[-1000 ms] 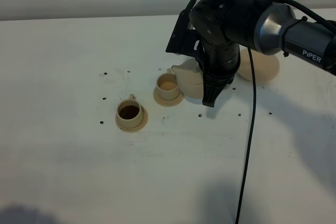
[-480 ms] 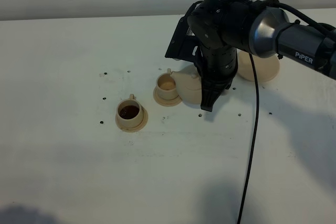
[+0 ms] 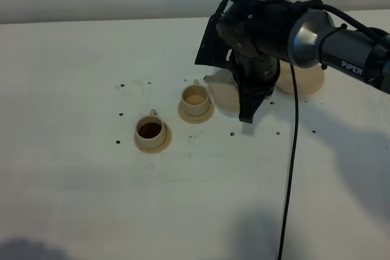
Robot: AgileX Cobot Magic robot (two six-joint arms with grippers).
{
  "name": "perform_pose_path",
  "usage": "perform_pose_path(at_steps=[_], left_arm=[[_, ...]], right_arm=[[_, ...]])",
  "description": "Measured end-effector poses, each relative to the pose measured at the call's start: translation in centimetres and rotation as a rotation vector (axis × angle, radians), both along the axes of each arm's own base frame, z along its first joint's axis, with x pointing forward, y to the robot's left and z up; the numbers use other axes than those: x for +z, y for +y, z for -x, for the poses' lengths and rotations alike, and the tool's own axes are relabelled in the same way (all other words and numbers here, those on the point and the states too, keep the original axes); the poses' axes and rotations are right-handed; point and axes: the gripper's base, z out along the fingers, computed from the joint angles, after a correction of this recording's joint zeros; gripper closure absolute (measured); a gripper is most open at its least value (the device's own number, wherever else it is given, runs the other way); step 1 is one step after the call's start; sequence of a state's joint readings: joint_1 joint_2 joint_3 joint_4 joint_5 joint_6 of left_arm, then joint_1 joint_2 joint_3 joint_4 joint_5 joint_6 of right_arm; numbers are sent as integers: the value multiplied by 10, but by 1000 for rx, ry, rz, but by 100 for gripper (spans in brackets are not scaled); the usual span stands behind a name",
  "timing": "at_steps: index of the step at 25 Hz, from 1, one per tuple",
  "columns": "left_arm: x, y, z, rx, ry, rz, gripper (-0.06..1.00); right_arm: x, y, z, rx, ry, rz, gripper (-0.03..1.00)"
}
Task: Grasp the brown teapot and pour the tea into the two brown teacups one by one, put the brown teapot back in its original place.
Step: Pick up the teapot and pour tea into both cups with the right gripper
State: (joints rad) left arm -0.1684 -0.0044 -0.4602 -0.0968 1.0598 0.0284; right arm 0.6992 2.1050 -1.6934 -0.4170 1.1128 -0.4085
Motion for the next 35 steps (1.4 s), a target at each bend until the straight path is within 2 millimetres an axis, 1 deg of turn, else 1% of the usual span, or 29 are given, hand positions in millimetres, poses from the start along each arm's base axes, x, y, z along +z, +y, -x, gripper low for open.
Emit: perform_pose_path(at_steps=[3, 7, 10, 12, 16, 18, 20, 25, 35], left_arm=[[0, 0, 0, 0, 0, 0, 70], [0, 0, 0, 0, 0, 0, 70], [0, 0, 0, 0, 0, 0, 70], [0, 0, 0, 0, 0, 0, 70], [0, 0, 0, 0, 0, 0, 70], [0, 0, 0, 0, 0, 0, 70], [0, 0, 0, 0, 0, 0, 70], [0, 0, 0, 0, 0, -1, 70], [0, 0, 0, 0, 0, -1, 70]], right_arm=[[3, 6, 2, 33, -62, 55, 86], [9, 21, 11, 95, -159, 126, 86], [10, 30, 16, 137, -200, 163, 86], [6, 33, 17, 151, -206, 199, 86], [-10, 38, 20, 172, -204, 294, 86], [-13, 42, 22, 184, -220, 322, 86], [-12, 46, 24, 198, -243, 334, 86], [-8, 51, 27, 222, -294, 368, 86], [-3, 53, 28, 241, -337, 418, 86]])
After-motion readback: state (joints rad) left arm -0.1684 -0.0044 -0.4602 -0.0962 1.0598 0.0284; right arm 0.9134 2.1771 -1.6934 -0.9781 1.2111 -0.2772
